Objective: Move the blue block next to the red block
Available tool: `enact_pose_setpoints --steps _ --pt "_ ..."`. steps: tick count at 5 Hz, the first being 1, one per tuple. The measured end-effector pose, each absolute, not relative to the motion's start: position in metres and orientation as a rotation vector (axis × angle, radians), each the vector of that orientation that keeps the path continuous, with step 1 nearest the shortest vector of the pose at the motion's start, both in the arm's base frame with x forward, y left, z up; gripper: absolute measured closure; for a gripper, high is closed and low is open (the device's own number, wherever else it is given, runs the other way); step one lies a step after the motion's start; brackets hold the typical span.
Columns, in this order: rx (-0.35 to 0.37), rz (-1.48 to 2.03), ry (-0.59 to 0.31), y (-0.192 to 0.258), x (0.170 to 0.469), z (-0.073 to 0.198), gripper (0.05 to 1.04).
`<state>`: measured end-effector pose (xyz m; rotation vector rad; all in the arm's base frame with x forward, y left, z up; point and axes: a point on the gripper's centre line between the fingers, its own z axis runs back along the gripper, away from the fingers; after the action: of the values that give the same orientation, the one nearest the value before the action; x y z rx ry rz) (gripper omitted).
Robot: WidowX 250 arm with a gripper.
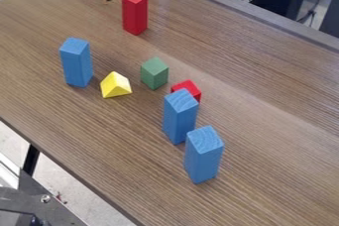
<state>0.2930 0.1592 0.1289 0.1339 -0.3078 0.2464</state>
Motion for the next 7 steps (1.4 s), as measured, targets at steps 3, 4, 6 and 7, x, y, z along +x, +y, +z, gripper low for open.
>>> enact_pose_setpoints --steps 3,4,6,7 --pt "0.121 0.343 -0.247 0.155 0.273 0.110 0.084" --pt "0.106 0.331 -0.218 0.151 0.267 0.101 0.084" --pt "0.101 0.309 -0.141 0.152 0.244 0.084 0.084" --pt "0.102 0.300 -0.108 0.153 0.233 0.076 0.084"
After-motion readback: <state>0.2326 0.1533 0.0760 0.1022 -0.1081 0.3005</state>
